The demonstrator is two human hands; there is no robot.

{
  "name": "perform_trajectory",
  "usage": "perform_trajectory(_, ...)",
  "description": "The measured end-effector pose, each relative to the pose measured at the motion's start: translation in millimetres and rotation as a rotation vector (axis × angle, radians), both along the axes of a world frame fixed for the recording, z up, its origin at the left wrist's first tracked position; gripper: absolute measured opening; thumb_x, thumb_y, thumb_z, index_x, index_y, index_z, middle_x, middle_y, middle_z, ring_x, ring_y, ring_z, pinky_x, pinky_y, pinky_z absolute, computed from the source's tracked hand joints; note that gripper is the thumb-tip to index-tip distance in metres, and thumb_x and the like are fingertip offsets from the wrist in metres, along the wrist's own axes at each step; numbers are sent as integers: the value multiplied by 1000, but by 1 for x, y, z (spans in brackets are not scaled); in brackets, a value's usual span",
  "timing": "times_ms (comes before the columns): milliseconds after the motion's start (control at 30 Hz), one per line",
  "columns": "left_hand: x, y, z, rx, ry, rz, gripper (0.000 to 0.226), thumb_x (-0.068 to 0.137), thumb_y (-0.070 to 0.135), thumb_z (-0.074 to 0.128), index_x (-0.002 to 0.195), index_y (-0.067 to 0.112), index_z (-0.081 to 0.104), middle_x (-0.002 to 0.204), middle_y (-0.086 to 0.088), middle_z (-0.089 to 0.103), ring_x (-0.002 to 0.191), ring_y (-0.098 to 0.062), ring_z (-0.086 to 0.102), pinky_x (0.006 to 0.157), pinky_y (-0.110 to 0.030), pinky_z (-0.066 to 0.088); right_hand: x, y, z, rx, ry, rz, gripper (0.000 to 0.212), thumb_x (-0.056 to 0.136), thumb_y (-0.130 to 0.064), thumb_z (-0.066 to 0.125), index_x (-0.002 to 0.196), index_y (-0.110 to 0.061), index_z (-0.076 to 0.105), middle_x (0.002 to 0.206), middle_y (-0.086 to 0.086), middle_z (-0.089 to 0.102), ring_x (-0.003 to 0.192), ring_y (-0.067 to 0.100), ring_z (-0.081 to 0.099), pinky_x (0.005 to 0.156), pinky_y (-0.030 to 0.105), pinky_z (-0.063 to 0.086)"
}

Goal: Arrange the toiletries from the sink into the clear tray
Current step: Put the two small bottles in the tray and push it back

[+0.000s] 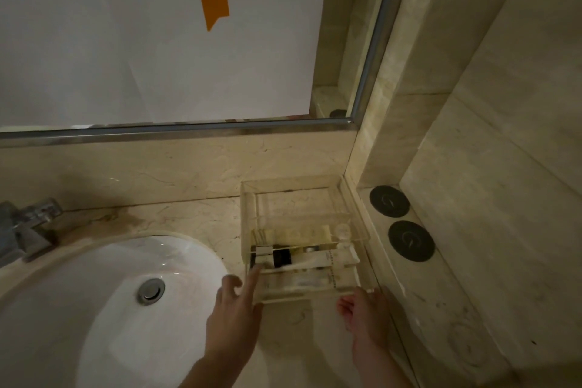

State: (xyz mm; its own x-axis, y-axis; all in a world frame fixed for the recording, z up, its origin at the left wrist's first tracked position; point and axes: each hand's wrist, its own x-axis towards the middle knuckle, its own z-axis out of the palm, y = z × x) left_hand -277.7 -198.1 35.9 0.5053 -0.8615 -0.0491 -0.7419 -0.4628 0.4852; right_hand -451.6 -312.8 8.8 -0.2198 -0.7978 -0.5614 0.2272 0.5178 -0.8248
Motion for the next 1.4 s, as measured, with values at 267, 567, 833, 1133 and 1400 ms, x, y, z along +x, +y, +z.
perform_trajectory(267, 14, -35, -2, 152, -456, -495, 94, 39, 17, 85, 127, 15, 52, 125, -9, 61, 106, -26, 63, 79, -41, 56, 4, -7, -2, -16, 13, 22, 53, 85, 7, 51, 134, -4, 37, 67, 20, 55, 55, 26, 51, 56, 33, 48)
perform_trajectory(567, 9, -44, 7, 238, -557, -494, 80, 76, 12, 66, 145, 5, 27, 151, -18, 31, 133, -35, 36, 104, -48, 36, 3, -10, -13, 6, -76, 28, 63, 84, 13, 48, 140, -11, 30, 71, 24, 55, 58, 28, 51, 48, 30, 48)
perform_trajectory(833, 6, -50, -4, 112, -540, -507, 77, 35, 21, 87, 108, 6, 68, 107, -11, 65, 91, -26, 63, 72, -39, 57, 9, -11, -7, -3, -145, -41, 66, 85, 17, 46, 140, -15, 28, 64, 22, 50, 35, 17, 53, 34, 25, 48)
perform_trajectory(1133, 18, -61, -9, 53, -521, -490, 79, 34, 26, 90, 108, 12, 66, 102, -5, 64, 88, -22, 63, 74, -38, 57, 17, -21, -3, 0, -157, 2, 68, 85, 15, 49, 142, -14, 27, 69, 22, 53, 58, 27, 51, 42, 27, 51)
perform_trajectory(1400, 24, -65, -16, 49, -505, -330, 93, 38, 27, 90, 123, 12, 56, 115, -12, 62, 100, -31, 58, 77, -46, 55, 29, -40, -4, -25, -198, 17, 20, 87, 14, 43, 98, -1, 50, 72, 16, 49, 63, 25, 48, 41, 18, 51)
